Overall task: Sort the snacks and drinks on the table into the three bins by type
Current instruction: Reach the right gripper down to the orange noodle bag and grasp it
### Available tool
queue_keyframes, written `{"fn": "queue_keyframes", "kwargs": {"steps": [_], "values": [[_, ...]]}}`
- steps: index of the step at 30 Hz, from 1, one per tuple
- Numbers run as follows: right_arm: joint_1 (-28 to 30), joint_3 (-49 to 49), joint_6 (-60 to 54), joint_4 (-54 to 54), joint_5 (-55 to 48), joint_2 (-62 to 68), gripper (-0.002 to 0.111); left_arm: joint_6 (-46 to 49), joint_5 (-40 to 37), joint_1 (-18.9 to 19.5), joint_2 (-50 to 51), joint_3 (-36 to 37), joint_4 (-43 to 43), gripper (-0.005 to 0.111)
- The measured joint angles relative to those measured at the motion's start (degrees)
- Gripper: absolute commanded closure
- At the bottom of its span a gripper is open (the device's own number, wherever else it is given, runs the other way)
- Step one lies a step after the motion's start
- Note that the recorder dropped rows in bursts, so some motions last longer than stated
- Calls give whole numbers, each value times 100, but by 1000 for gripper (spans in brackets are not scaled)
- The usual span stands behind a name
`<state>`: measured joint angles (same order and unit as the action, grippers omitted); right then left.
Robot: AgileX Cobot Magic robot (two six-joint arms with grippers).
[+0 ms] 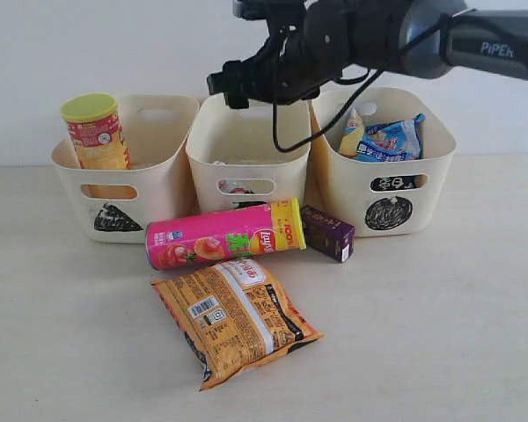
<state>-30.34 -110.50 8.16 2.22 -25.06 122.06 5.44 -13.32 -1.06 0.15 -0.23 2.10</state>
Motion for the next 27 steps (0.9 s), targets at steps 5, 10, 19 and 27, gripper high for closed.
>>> {"fn": "queue_keyframes", "kwargs": {"steps": [5, 10, 19, 27], "values": [[11, -438, -74, 391, -1180, -258, 91, 0, 0, 0, 0, 0, 0, 103], [11, -510, -208, 470, -2324, -563, 108, 0, 0, 0, 0, 0, 0, 103], [19, 122, -1139, -183, -3694, -1200, 108, 0, 0, 0, 0, 0, 0, 103], [-18, 2383, -2390, -2639, -3642, -1945, 108, 0, 0, 0, 0, 0, 0, 103]]}}
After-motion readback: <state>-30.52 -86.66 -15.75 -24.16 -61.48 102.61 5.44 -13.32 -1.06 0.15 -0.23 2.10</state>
